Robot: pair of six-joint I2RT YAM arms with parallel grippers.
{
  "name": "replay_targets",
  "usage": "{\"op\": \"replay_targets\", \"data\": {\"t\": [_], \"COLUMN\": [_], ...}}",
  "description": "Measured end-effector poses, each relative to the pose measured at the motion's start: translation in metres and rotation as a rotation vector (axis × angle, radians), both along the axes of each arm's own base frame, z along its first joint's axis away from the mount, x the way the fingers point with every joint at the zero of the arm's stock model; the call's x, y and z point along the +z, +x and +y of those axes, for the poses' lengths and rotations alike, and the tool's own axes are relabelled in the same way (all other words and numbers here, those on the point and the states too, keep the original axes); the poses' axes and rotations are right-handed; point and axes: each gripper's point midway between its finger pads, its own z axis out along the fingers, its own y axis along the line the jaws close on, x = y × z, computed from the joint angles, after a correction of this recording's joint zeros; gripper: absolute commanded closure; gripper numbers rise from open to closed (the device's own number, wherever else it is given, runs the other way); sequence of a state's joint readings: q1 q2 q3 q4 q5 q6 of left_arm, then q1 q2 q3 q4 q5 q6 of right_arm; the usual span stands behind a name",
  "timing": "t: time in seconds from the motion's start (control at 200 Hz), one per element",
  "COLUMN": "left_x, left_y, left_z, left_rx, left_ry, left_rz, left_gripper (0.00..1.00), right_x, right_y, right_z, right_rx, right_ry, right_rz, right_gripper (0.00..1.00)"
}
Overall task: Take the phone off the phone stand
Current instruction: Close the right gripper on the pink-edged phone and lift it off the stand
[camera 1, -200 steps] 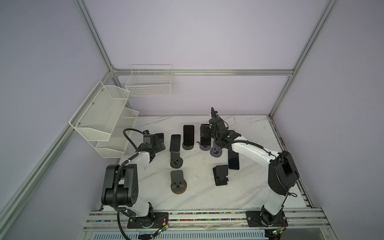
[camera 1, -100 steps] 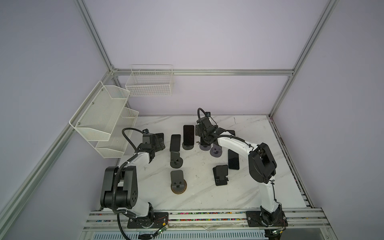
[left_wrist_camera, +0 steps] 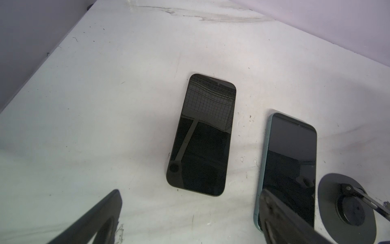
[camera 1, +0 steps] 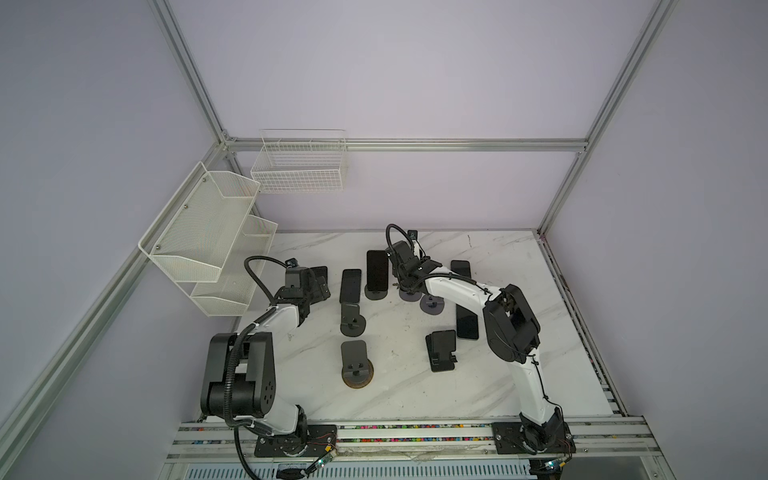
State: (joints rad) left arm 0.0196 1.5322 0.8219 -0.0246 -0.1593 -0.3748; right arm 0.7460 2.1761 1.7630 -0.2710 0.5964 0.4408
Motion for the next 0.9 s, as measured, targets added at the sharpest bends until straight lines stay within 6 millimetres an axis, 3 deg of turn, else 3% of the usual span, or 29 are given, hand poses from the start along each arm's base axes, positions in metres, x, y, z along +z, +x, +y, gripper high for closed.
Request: {"op": "replay_targets", "data": {"t": [0.26, 0.38, 0.76, 0.9], "left_x": [0.000, 0.000, -0.001, -0.002], "left_y": [0.000, 0.000, 0.000, 0.000], "left_z": [0.000, 0.000, -0.002, -0.003], "left_rx": [0.000, 0.000, -0.008, -0.012], "left_ry": [0.000, 0.000, -0.006, -0.011], "left_rz": [0.000, 0.000, 0.003, 0.006], "left_gripper": [0.00, 0.00, 0.00, 0.00], "right_x": [0.002, 0.012, 0.087, 0.112], "right_y": [-0.008, -0.012, -0.027, -0.029], "right_z": [-0.005, -0.007, -0.018, -0.034], "right_rx": [0.009, 0.012, 0.045, 0.053], "right_ry": [0.005, 0.014, 0.094, 0.112], "right_rz": [0.005, -0.002, -0.099, -0.129], "right_gripper": [0.28, 0.29, 0.29, 0.30]}}
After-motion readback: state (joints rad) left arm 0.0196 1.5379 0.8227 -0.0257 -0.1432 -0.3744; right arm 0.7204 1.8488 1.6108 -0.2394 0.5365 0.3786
